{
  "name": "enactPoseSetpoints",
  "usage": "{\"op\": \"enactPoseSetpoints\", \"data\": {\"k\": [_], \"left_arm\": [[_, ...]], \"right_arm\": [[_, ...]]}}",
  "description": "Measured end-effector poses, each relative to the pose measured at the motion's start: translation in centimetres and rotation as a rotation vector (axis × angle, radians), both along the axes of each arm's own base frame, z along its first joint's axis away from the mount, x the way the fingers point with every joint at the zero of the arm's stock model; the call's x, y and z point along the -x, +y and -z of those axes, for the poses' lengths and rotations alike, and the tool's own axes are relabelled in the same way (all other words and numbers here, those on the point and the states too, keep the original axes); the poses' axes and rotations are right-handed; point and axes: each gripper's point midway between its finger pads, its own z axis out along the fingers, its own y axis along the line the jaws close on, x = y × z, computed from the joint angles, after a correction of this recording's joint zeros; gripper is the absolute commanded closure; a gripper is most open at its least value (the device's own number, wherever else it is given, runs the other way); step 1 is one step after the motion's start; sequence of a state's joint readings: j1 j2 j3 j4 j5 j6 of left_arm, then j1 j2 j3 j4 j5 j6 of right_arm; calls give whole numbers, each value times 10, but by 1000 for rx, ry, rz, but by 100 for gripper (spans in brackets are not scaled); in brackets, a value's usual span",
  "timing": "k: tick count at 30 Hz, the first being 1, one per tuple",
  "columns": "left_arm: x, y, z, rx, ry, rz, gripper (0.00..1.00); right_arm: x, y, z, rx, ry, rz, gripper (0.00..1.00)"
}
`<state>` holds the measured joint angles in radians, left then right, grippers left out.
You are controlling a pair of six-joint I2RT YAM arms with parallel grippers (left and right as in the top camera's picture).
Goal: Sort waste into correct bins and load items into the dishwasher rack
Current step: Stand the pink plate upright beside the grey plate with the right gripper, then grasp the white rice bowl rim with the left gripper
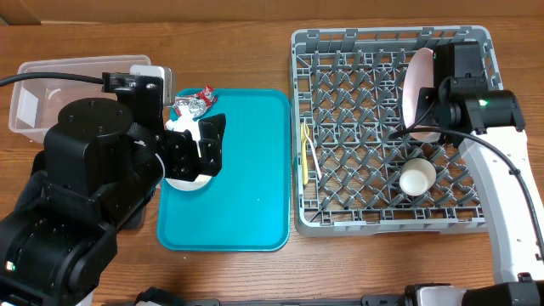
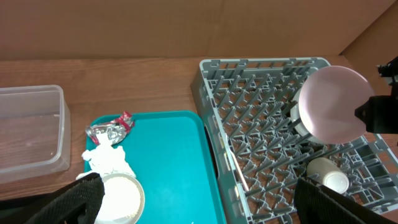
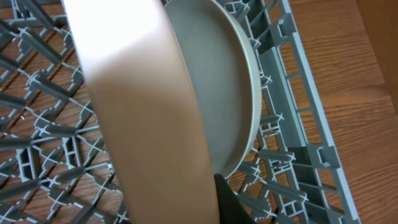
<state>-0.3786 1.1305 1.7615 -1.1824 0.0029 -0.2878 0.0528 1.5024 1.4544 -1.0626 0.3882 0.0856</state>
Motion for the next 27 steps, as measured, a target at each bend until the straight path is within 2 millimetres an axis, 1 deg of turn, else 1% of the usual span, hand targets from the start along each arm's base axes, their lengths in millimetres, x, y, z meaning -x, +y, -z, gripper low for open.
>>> {"op": "enactPoseSetpoints", "data": {"k": [1, 3, 4, 7, 10, 12, 14, 16, 17, 20, 22, 24, 25, 27], "left_arm": [[0, 0, 0, 0, 0, 0, 0], [0, 0, 1, -2, 5, 0, 0], [1, 0, 2, -3, 9, 0, 0], [2, 1, 7, -12, 29, 0, 0], [4, 2, 10, -19, 45, -1, 0], [4, 4, 12, -26, 50, -9, 0], [4, 5, 13, -31, 53, -14, 0], [4, 6, 16, -40, 66, -20, 0], [5, 8, 20, -53, 82, -28, 0], [7, 21, 41, -108, 173, -93, 0], [8, 32, 59, -149, 259, -166, 0], [4, 38, 79, -189, 342, -231, 0], [-1, 39, 89, -207, 378, -250, 0], [-10, 37, 111, -235, 446, -267, 0]], "right_arm": [[0, 0, 2, -2, 4, -1, 82], [2, 2, 8, -6, 16, -9, 56], [2, 2, 9, -6, 20, -12, 47], [2, 3, 10, -9, 21, -17, 45], [7, 5, 11, -24, 44, -18, 44], [7, 10, 4, -53, 35, -30, 43], [5, 17, -11, -93, 2, -50, 42], [5, 27, -39, -146, -67, -80, 41], [7, 33, -57, -180, -115, -105, 40], [21, 54, -104, -282, -246, -188, 37], [37, 69, -133, -354, -324, -258, 37], [57, 85, -152, -427, -366, -329, 37], [65, 92, -157, -457, -373, -358, 36], [78, 102, -160, -506, -364, -398, 36]]}}
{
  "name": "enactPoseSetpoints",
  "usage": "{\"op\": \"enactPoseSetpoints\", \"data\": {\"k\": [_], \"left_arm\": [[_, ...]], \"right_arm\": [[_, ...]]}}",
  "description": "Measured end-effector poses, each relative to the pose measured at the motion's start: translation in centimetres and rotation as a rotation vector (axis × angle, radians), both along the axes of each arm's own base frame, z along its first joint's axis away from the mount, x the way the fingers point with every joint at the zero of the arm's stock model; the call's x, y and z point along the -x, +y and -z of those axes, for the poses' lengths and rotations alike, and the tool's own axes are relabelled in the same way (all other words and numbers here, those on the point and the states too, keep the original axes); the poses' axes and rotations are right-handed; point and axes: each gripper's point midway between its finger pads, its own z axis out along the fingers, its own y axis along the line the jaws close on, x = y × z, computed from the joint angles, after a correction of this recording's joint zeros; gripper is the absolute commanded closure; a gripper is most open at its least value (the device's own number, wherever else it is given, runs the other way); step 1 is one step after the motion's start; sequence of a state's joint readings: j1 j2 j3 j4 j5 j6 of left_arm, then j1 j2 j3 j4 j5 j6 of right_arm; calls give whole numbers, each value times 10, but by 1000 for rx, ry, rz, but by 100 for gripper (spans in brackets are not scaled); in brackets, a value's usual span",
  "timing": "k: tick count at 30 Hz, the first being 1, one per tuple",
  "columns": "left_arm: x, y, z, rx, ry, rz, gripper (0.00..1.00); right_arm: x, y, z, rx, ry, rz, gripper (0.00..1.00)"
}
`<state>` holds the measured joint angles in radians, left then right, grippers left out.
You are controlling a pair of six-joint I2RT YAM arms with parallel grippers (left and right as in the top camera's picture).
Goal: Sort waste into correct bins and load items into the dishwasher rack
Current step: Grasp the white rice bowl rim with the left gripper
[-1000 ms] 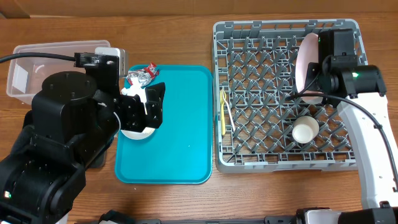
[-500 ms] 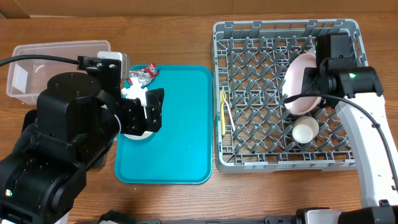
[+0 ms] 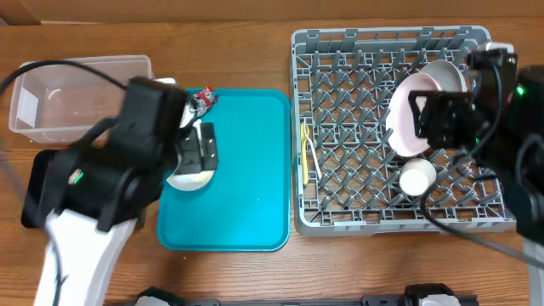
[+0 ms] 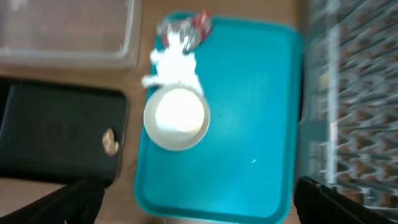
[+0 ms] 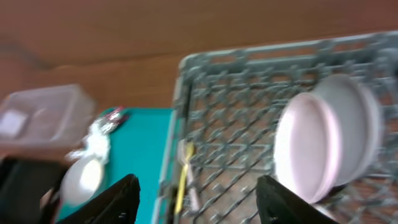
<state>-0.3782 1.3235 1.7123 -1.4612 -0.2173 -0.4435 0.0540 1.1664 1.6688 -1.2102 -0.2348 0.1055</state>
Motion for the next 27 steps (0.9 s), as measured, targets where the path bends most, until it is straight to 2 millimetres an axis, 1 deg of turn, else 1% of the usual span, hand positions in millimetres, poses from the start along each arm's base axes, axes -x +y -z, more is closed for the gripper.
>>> {"op": "enactPoseSetpoints", "data": {"k": [1, 3, 5, 8, 9, 11, 13, 15, 19, 21, 24, 27], "left_arm": [[-6, -3, 12, -8, 32, 2, 1], [-18, -12, 39, -16, 101, 16, 4], [-27, -21, 71, -24, 191, 36, 6], [-33, -29, 109, -45, 300, 62, 11], [-34, -30, 117, -54, 326, 69, 12], [-37, -34, 141, -73, 399, 99, 16], [-41, -37, 157, -87, 444, 119, 19], [-44, -39, 173, -101, 487, 137, 25], [-50, -40, 200, -114, 544, 144, 28], [-52, -37, 211, -118, 564, 138, 29], [-50, -30, 227, -120, 606, 121, 29], [-47, -24, 240, -117, 628, 110, 34]], "right_arm": [[5, 4, 1, -16, 12, -23, 36], [11, 10, 5, -38, 42, -52, 36], [11, 14, 13, -52, 85, -69, 36], [11, 17, 25, -63, 143, -81, 37], [13, 17, 29, -65, 166, -82, 37], [14, 18, 34, -69, 193, -86, 37], [14, 19, 37, -71, 211, -88, 37], [12, 19, 40, -73, 222, -89, 37], [9, 20, 46, -74, 249, -90, 37], [7, 20, 48, -74, 256, -89, 37], [6, 20, 48, -74, 258, -90, 37], [6, 20, 48, -74, 257, -90, 37]]}}
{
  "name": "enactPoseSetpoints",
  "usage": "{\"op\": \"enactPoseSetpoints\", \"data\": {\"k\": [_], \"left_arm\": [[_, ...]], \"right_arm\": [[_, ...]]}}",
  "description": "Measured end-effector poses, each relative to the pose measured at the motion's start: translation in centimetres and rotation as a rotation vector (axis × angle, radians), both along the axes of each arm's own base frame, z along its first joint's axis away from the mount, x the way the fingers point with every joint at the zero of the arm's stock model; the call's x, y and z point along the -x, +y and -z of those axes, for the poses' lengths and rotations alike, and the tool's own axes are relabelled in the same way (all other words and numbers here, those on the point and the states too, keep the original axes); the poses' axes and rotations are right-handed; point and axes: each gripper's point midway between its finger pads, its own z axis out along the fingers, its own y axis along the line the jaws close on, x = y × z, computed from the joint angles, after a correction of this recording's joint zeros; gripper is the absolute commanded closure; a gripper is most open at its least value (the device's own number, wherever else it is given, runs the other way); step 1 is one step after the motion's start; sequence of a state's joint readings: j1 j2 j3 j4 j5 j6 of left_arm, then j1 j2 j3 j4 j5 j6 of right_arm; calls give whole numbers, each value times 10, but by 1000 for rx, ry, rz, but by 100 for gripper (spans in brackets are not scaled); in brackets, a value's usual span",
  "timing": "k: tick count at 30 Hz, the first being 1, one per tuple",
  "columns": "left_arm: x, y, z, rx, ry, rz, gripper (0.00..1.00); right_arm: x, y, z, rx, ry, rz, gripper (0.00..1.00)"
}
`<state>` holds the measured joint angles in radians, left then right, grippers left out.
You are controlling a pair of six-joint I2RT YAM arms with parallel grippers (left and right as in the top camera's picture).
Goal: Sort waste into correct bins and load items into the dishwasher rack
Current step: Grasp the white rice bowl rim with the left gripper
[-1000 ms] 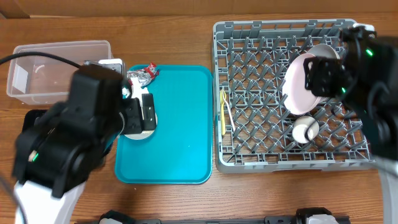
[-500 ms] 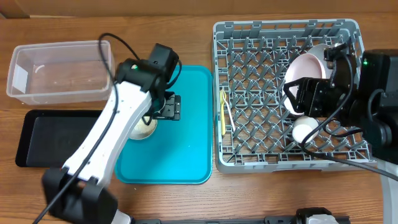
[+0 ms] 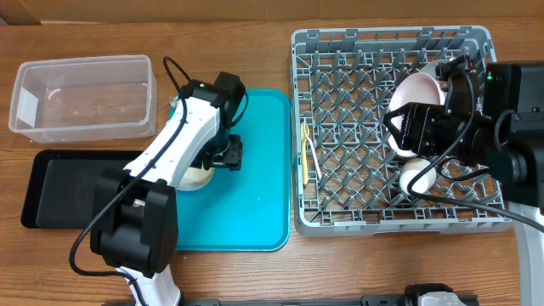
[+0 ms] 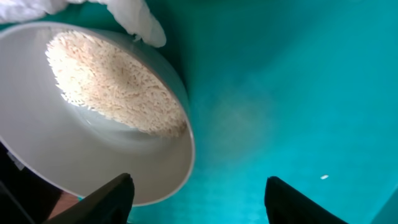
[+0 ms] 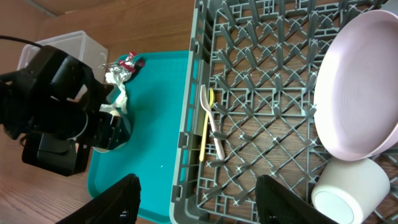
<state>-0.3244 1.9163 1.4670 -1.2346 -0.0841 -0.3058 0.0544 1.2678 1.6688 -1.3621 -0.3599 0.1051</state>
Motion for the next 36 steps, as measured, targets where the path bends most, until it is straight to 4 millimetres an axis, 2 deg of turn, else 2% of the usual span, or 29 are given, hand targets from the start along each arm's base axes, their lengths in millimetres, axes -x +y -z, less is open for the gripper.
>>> {"op": "enactPoseSetpoints", "data": {"k": [7, 9, 13, 15, 17, 19, 21, 25, 36], "left_arm": [[0, -4, 25, 63, -10, 20, 56], [5, -4, 30, 67, 2, 22, 58], [5, -4, 33, 65, -1, 24, 55], [3, -2, 33, 56, -7, 24, 60], [4, -1, 34, 50, -8, 27, 70], [3, 0, 36, 44, -14, 30, 75], [3, 1, 39, 39, -20, 33, 96], [8, 10, 43, -3, -8, 37, 96], [14, 14, 42, -27, 10, 12, 96]], "right_arm": [[0, 0, 0, 0, 1, 0, 37], [1, 0, 0, 0, 3, 0, 37], [1, 0, 1, 0, 8, 0, 40], [2, 0, 1, -1, 8, -1, 40], [2, 0, 1, 0, 9, -1, 40], [2, 0, 1, -1, 9, -1, 40], [2, 0, 1, -1, 8, -1, 41], [2, 0, 1, -1, 9, -1, 41], [8, -2, 7, 11, 44, 6, 40]]}}
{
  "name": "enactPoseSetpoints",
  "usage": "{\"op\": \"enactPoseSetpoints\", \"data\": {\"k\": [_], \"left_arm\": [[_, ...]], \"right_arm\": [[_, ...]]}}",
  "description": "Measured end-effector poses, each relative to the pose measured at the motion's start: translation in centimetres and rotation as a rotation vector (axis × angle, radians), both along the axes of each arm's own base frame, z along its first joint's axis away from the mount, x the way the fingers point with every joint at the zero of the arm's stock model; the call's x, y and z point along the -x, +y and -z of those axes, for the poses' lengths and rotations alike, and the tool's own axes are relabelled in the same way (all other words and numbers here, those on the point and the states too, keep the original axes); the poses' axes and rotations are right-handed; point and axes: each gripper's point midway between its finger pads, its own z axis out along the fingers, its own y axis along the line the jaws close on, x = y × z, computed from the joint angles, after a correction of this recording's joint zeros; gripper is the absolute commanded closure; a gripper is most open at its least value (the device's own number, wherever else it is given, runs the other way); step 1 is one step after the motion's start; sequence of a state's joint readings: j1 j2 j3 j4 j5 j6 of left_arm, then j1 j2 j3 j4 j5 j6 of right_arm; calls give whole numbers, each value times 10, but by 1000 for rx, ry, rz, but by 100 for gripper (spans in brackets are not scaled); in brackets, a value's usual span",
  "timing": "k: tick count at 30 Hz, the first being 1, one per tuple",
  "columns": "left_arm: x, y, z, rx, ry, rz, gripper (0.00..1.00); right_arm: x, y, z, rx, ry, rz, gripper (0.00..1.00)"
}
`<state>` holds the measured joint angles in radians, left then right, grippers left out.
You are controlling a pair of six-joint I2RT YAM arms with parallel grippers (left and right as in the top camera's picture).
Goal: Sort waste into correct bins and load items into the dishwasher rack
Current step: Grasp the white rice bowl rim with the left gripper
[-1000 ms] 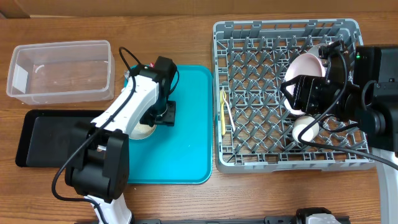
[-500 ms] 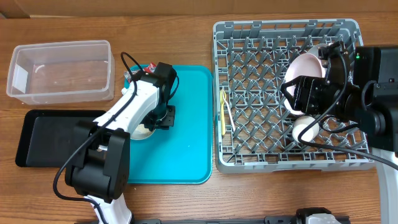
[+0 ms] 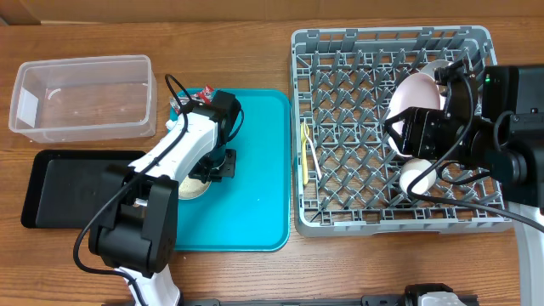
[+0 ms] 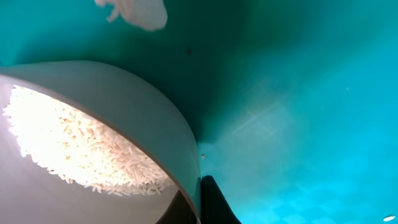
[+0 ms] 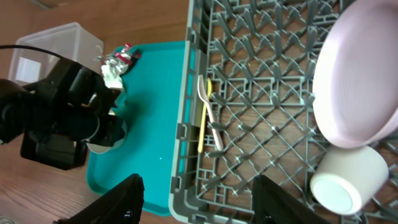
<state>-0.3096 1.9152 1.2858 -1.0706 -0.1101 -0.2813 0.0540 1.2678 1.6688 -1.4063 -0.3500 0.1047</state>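
A white bowl of rice (image 4: 118, 102) sits on the teal tray (image 4: 298, 93), at the tray's left side (image 3: 189, 185) in the overhead view. My left gripper (image 4: 199, 190) is shut on the bowl's rim, one finger inside and one outside. A white napkin (image 4: 140, 11) lies just beyond the bowl, and a red and silver wrapper (image 3: 201, 96) at the tray's far corner. In the grey rack (image 3: 340, 51) stand a pink plate (image 3: 415, 92), a white cup (image 3: 417, 178) and a yellow utensil (image 3: 306, 153). My right gripper (image 5: 199, 202) hangs open above the rack, holding nothing.
A clear plastic bin (image 3: 83, 98) stands at the back left, with a flat black tray (image 3: 72, 189) in front of it. A pale plate (image 3: 444, 71) stands behind the pink one. The rack's left wall (image 5: 186, 118) borders the teal tray.
My left gripper was open round the bowl's rim and is now shut on it, lower and closer to the bowl. The right arm has hardly moved.
First my right gripper held the pink plate in the rack against a grey plate, the left open over the tray. Then the plate stood in the rack with the right gripper off it. The left then came down open at the rice bowl, and now grips its rim.
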Motion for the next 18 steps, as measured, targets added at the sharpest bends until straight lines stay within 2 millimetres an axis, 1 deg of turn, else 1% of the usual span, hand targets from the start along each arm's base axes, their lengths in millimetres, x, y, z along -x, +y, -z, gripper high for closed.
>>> {"op": "enactPoseSetpoints", "data": {"k": [3, 6, 7, 9, 13, 18], "left_arm": [[2, 0, -2, 1, 1, -1, 96], [1, -1, -9, 12, -19, -1, 96], [0, -1, -12, 16, -30, -2, 96], [-1, -2, -22, 27, -54, -4, 96], [1, -1, -46, 43, -106, -4, 96], [9, 1, -61, 46, -116, -4, 96]], "right_arm": [[0, -2, 1, 12, 2, 8, 40], [-1, -3, 1, 17, -3, 12, 39], [-2, -3, 0, 18, -6, 12, 39], [-3, -4, 0, 19, -11, 14, 35], [-4, -4, -1, 20, -15, 14, 34], [-4, -4, -1, 20, -16, 14, 34]]}}
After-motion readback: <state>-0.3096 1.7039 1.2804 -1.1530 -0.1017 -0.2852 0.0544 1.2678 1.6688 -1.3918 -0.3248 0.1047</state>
